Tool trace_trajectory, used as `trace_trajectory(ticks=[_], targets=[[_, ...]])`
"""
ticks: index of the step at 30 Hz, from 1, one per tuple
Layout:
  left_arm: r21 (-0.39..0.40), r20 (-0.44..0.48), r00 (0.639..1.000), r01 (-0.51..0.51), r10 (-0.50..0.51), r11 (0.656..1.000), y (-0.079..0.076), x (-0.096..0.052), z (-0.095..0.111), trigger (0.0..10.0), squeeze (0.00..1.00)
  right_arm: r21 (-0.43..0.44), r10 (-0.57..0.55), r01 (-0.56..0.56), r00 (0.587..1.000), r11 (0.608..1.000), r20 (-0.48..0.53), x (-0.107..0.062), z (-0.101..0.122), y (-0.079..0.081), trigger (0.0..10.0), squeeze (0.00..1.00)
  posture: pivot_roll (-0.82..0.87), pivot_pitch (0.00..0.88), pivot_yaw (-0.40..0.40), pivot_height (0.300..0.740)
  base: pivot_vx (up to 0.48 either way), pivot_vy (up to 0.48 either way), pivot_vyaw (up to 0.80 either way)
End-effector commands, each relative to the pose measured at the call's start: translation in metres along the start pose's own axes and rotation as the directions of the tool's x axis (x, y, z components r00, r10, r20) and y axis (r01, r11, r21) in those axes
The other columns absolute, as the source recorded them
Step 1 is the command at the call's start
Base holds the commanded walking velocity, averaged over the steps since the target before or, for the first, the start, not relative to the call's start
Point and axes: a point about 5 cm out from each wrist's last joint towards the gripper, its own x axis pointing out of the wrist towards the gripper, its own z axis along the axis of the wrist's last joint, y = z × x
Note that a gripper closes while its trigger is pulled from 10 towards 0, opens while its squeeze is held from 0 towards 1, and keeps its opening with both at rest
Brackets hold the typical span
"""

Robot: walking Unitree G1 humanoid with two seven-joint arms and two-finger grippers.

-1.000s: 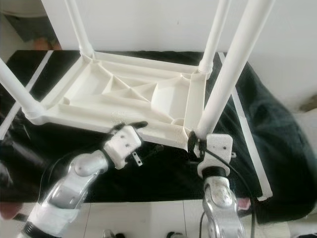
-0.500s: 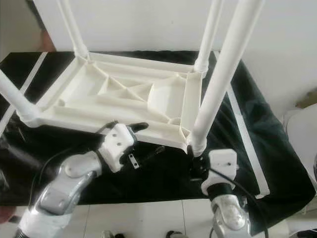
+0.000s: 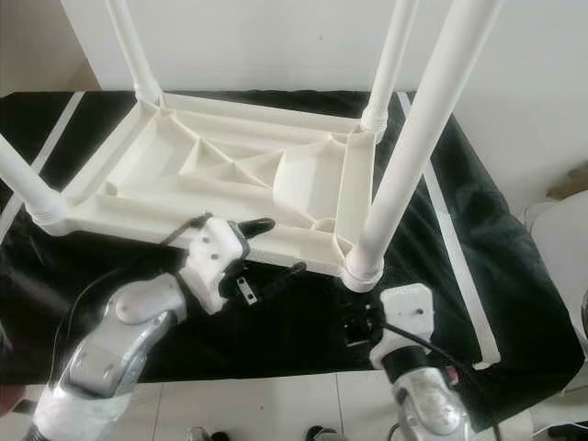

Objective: Building children table

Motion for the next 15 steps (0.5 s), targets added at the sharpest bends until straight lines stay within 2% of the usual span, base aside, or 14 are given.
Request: trace_trajectory(ticks=[1, 5, 6, 9, 12, 15], targets=[[-0.028, -0.023, 0.999, 0.038, -0.039, 0.999, -0.007, 0.000, -0.006, 10.0, 0.00, -0.013, -0.017, 0.017, 1.000, 1.000, -0.003, -0.002, -0.002, -0.006, 10.0, 0.00, -0.14, 0.165, -0.025, 0.740, 0.000, 0.000, 0.00], [-0.031, -0.041, 0.997, 0.066, -0.068, 0.997, -0.012, 0.000, -0.010, 10.0, 0.00, -0.015, -0.004, 0.004, 1.000, 1.000, 0.005, 0.000, -0.003, -0.011, 10.0, 0.00, -0.14, 0.159, -0.020, 0.740, 0.000, 0.000, 0.00], [-0.021, -0.051, 0.994, 0.091, -0.092, 0.996, -0.014, 0.002, -0.011, 10.0, 0.00, -0.027, 0.022, -0.021, 1.000, 0.999, 0.022, 0.008, -0.002, -0.017, 10.0, 0.00, -0.14, 0.153, -0.015, 0.740, 0.000, 0.000, 0.00], [-0.015, -0.055, 0.993, 0.106, -0.107, 0.994, -0.015, 0.003, -0.012, 10.0, 0.00, -0.029, 0.049, -0.048, 0.998, 0.998, 0.032, 0.015, -0.002, -0.020, 10.0, 0.00, -0.15, 0.150, -0.012, 0.740, 0.000, 0.000, 0.00], [-0.018, -0.063, 0.984, 0.163, -0.164, 0.986, -0.022, 0.006, -0.013, 10.0, 0.00, -0.019, 0.141, -0.141, 0.989, 0.990, 0.032, 0.028, -0.005, -0.020, 10.0, 0.00, -0.15, 0.138, -0.003, 0.740, 0.000, 0.000, 0.00], [-0.014, -0.060, 0.984, 0.168, -0.169, 0.986, -0.022, 0.007, -0.012, 10.0, 0.00, -0.013, 0.200, -0.200, 0.979, 0.980, 0.028, 0.033, -0.007, -0.019, 10.0, 0.00, -0.15, 0.135, 0.002, 0.740, 0.000, 0.000, 0.00]])
